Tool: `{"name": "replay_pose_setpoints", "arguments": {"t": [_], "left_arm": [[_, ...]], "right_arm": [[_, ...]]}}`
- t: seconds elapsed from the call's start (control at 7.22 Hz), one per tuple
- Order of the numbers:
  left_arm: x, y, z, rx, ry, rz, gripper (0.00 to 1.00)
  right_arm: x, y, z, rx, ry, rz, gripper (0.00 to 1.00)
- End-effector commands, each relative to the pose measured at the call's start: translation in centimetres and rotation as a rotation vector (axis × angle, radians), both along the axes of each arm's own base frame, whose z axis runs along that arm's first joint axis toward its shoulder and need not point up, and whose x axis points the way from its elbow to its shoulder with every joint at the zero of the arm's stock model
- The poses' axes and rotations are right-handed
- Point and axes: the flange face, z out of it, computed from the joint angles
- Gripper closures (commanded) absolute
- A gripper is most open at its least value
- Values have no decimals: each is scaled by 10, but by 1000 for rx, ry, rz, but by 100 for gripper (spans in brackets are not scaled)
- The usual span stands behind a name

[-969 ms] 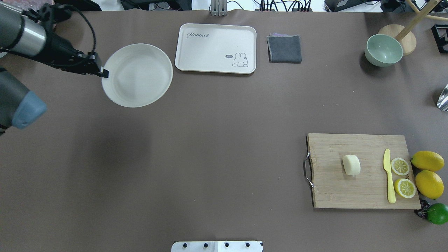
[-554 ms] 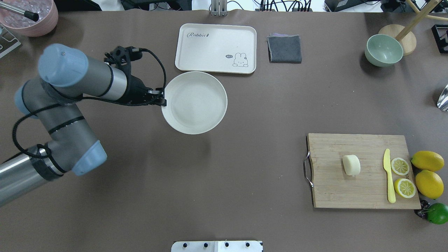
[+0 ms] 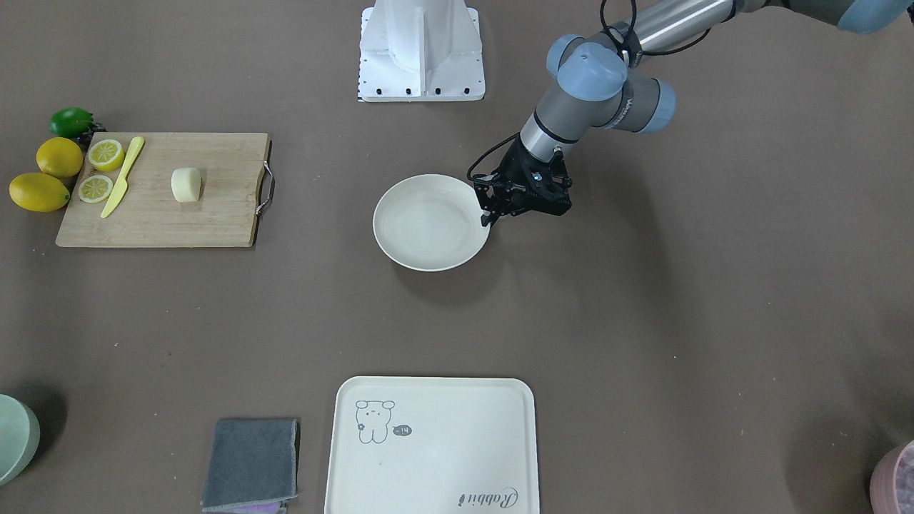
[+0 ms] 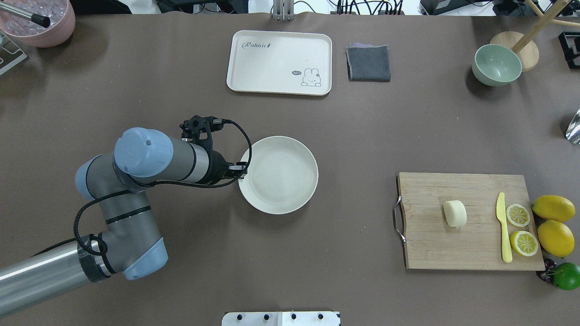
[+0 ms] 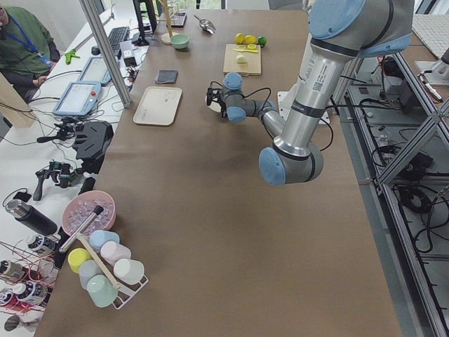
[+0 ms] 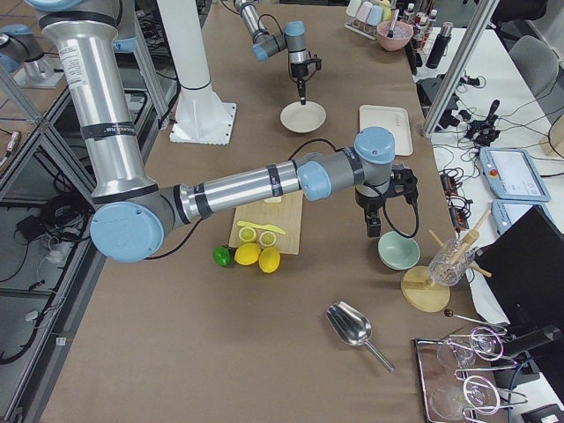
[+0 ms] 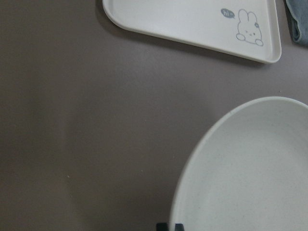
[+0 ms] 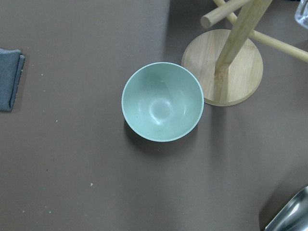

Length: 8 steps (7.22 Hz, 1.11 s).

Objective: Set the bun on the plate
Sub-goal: 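Release the plate and draw the left arm back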

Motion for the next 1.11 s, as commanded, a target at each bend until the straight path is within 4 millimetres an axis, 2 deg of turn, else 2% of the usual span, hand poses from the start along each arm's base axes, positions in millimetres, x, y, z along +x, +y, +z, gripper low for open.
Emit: {"name": "replay_pose_setpoints", "arguments": {"t": [0.0,0.14,0.28,0.42,0.55,0.69,0.83,0.97], "left_arm": [[19,15,2,46,17,-41,2],[7,12,-10,58,40,-52,2],[-23,-8,-23,70,61,-85,2],[-66,-46,-26,55,68,-83,2],[-123,-90,-29,60,57,-72,2],[-196,-135,-23,84,19,-57,2],[-275,-166,7,120,-33,-11,2],[-347,-186,42,162,-92,20,2]], "right_arm": [[-4,-2,-3,5,1,-7,0],[-10,-2,-3,4,0,-15,0],[-10,-1,-3,6,2,-14,0],[-10,0,-5,8,3,-15,0],[-12,3,-7,12,-5,-20,0],[-35,6,-27,48,-25,-66,0],[-86,18,-54,102,-34,-154,0],[-117,27,-59,101,-49,-207,0]]}}
